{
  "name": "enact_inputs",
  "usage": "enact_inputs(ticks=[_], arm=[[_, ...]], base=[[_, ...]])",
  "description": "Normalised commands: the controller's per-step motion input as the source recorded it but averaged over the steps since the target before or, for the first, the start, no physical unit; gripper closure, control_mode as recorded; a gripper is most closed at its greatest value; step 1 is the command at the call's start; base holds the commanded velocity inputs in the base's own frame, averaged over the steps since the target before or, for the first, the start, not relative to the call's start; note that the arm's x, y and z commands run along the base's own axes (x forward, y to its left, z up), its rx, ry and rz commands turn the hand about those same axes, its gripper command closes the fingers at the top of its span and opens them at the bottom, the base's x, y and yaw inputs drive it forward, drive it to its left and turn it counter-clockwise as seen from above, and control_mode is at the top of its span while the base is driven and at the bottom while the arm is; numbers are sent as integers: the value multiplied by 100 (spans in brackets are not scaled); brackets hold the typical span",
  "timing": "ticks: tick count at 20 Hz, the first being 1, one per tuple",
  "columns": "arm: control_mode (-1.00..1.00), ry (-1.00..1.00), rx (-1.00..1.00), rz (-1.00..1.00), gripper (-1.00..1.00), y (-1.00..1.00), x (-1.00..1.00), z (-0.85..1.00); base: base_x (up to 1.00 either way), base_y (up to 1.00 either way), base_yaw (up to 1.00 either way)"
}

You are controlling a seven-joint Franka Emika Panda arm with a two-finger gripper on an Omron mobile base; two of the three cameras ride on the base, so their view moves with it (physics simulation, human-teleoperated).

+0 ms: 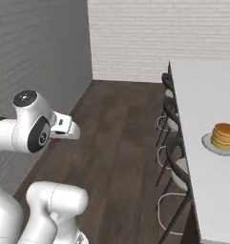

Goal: Take the strawberry from the fridge and place it on top of the pancake, located on the dining counter.

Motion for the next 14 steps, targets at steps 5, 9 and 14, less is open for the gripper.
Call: enact_inputs(ticks=[5,9,14], arm=[[100,0,0,0,100,0,0,0],[100,0,0,0,100,0,0,0],[100,0,0,0,100,0,0,0]], base=[[16,-12,-85],[45,0,-75],[62,22,-76]])
